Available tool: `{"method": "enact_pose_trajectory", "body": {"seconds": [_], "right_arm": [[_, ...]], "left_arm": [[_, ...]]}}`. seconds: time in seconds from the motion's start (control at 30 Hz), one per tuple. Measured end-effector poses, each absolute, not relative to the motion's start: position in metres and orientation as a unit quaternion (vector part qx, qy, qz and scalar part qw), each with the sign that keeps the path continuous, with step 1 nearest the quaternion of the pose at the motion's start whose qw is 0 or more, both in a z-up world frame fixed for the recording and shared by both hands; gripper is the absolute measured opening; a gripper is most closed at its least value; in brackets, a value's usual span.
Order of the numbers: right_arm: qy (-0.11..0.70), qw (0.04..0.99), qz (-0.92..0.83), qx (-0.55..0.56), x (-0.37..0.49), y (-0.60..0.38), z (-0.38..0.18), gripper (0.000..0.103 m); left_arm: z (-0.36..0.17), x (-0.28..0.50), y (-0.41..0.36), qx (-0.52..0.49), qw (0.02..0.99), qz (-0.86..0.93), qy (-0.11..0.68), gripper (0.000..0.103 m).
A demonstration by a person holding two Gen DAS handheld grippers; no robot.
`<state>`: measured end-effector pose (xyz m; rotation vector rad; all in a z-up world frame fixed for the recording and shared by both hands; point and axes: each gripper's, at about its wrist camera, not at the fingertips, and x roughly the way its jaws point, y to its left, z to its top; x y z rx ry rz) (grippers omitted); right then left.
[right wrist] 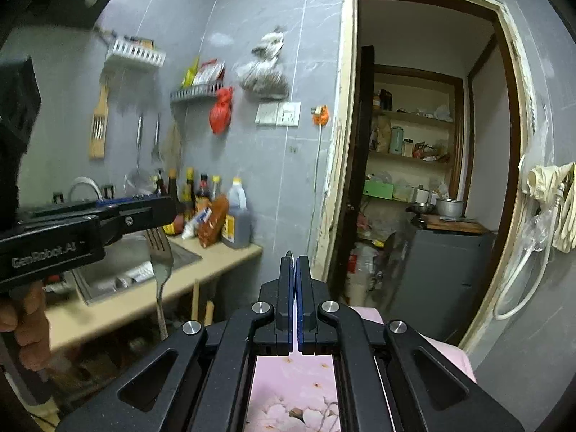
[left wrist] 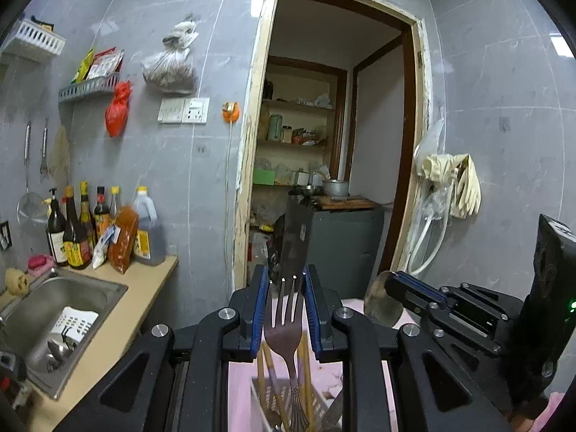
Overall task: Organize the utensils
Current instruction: 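Lower the fork and spoon into the white holder and open both tools, then withdraw both tools back over the tongs and gold spoon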
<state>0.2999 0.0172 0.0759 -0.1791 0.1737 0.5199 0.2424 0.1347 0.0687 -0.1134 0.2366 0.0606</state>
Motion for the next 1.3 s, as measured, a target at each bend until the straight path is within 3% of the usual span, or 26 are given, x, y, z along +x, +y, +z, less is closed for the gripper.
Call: {"method": "enact_pose_trajectory", "body": {"seconds": [0.33,0.63,0.7,0.77,0.9,0.97,1.1,1.17,1.3], "right_arm": [[0.112,0.956,0.26,-0.081,0.295,0.021,0.034,0.002],[0.144,0.947,0.284,-0.046,0.297,0.011,0.014,0.006],[0.146,0.947,0.284,-0.038,0.297,0.007,0.012,0.013],[0.144,0.947,0.285,-0.022,0.296,0.0,0.013,0.031],[0.14,0.954,0.265,0.001,0.294,-0.016,0.018,0.034],[0.136,0.96,0.246,0.009,0.292,-0.027,0.022,0.052],[0.132,0.97,0.203,0.031,0.283,-0.061,0.026,0.072],[0.136,0.973,0.183,0.032,0.28,-0.076,0.026,0.088],[0.142,0.979,0.142,0.03,0.272,-0.108,0.022,0.102]], "left_arm": [[0.036,0.234,0.128,-0.019,0.992,0.031,0.122,0.02],[0.023,0.233,0.139,-0.077,0.985,0.008,0.154,0.021],[0.024,0.232,0.142,-0.092,0.984,0.001,0.154,0.026],[0.023,0.232,0.142,-0.102,0.983,0.001,0.155,0.034],[0.025,0.233,0.139,-0.115,0.98,0.01,0.161,0.041],[0.027,0.232,0.136,-0.119,0.98,0.012,0.16,0.056],[0.031,0.231,0.125,-0.116,0.981,0.023,0.154,0.083],[0.032,0.229,0.117,-0.11,0.982,0.032,0.148,0.099],[0.029,0.221,0.097,-0.095,0.985,0.045,0.134,0.103]]}}
